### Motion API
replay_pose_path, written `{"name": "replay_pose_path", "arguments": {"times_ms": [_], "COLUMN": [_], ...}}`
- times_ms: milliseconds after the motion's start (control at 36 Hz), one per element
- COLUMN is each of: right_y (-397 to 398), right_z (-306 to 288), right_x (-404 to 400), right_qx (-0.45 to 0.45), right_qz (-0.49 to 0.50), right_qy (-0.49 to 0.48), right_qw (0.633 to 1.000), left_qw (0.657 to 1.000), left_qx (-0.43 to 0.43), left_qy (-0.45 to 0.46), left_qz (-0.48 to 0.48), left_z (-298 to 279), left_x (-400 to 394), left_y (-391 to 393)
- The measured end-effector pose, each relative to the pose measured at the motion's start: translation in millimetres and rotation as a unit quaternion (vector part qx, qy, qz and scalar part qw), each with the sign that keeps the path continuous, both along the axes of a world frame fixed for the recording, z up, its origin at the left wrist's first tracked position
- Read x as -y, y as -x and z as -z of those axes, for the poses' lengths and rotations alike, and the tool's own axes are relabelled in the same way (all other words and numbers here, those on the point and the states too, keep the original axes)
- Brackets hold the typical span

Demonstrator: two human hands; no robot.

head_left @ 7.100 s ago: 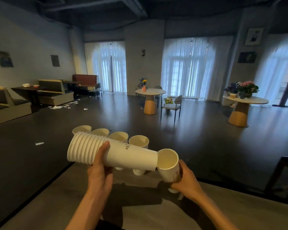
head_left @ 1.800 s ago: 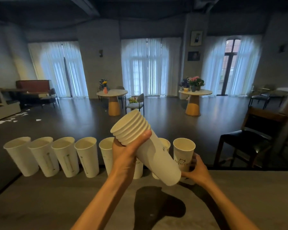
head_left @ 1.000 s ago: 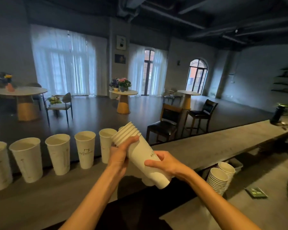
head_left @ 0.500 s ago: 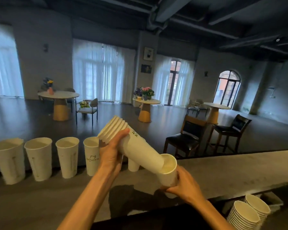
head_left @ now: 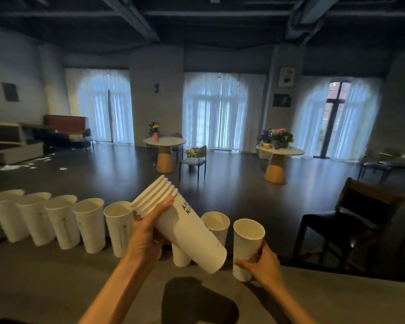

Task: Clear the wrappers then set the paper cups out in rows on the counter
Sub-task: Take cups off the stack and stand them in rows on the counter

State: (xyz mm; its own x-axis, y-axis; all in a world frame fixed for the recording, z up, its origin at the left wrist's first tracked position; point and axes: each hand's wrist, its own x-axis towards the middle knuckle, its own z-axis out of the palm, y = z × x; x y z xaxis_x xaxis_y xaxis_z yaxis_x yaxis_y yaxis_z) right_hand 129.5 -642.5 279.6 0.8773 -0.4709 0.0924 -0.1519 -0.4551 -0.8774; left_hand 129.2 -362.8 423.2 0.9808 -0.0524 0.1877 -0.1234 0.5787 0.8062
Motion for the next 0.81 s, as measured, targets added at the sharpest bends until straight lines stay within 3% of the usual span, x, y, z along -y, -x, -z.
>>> {"name": "replay_pose_path", "arguments": {"times_ms": [306,417,528,583,667,722,806], "right_y": [-12,8,43,65,89,95,98], "right_z": [-2,-1,-31,-53,-72,-75,-76], "right_x": [29,55,80,90,105,113,121], "right_qx": [-0.033,-0.052,-0.002,-0.003,-0.009,0.000,-0.011], "right_qz": [-0.083,-0.092,-0.061,-0.131,-0.266,-0.321,-0.331], "right_qy": [0.030,0.007,-0.073,-0.197,-0.356,-0.362,-0.297], "right_qw": [0.996,0.994,0.995,0.972,0.896,0.875,0.895], "left_qw": [0.998,0.996,0.990,0.987,0.982,0.981,0.983], "left_qx": [0.031,0.029,0.027,0.026,0.045,0.039,0.014], "left_qy": [-0.057,-0.072,-0.091,-0.106,-0.125,-0.126,-0.129], "left_qz": [0.009,0.038,0.101,0.115,0.134,0.144,0.133], "left_z": [-6,-4,2,6,11,12,16], "left_x": [70,109,151,177,212,230,243], "left_y": [3,9,16,19,23,26,24]}}
